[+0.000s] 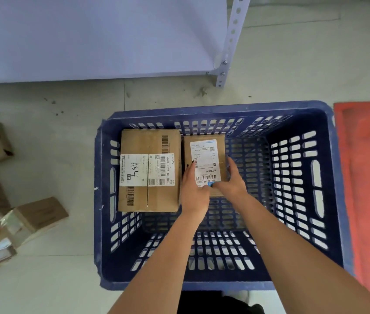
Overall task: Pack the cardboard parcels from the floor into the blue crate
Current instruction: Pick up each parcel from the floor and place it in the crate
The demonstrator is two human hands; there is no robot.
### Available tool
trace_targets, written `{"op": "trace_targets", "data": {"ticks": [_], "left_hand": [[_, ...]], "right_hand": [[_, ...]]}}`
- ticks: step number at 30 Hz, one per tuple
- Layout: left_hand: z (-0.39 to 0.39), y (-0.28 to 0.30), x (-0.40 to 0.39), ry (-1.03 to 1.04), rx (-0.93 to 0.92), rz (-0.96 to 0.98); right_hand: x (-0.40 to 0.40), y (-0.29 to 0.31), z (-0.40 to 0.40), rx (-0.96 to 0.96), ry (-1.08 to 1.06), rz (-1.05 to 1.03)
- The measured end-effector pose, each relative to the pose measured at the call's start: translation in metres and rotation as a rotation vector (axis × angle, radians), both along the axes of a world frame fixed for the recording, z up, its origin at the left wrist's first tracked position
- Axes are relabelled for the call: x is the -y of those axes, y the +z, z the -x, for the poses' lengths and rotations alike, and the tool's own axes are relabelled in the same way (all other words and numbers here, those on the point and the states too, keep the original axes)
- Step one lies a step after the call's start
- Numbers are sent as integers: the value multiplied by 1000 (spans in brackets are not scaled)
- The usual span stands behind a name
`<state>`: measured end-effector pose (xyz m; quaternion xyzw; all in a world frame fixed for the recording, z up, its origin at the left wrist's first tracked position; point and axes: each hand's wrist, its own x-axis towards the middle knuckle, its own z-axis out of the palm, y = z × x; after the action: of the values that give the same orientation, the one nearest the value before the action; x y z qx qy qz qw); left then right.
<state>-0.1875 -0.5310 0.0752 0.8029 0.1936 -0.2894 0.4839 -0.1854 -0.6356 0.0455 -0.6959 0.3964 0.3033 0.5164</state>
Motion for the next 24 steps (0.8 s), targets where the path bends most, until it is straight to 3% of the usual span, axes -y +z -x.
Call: {"op": "trace_targets", "data": {"ticks": [8, 14, 24], "left_hand": [[-16, 106, -10, 134, -9, 186], [-35, 184, -58, 220, 16, 138], [-61, 217, -223, 417, 125, 296]], "right_hand": [[16, 130, 0, 125, 24, -93], [-21, 215, -20, 183, 48, -182], [-178, 241, -58, 322, 117, -220]]}}
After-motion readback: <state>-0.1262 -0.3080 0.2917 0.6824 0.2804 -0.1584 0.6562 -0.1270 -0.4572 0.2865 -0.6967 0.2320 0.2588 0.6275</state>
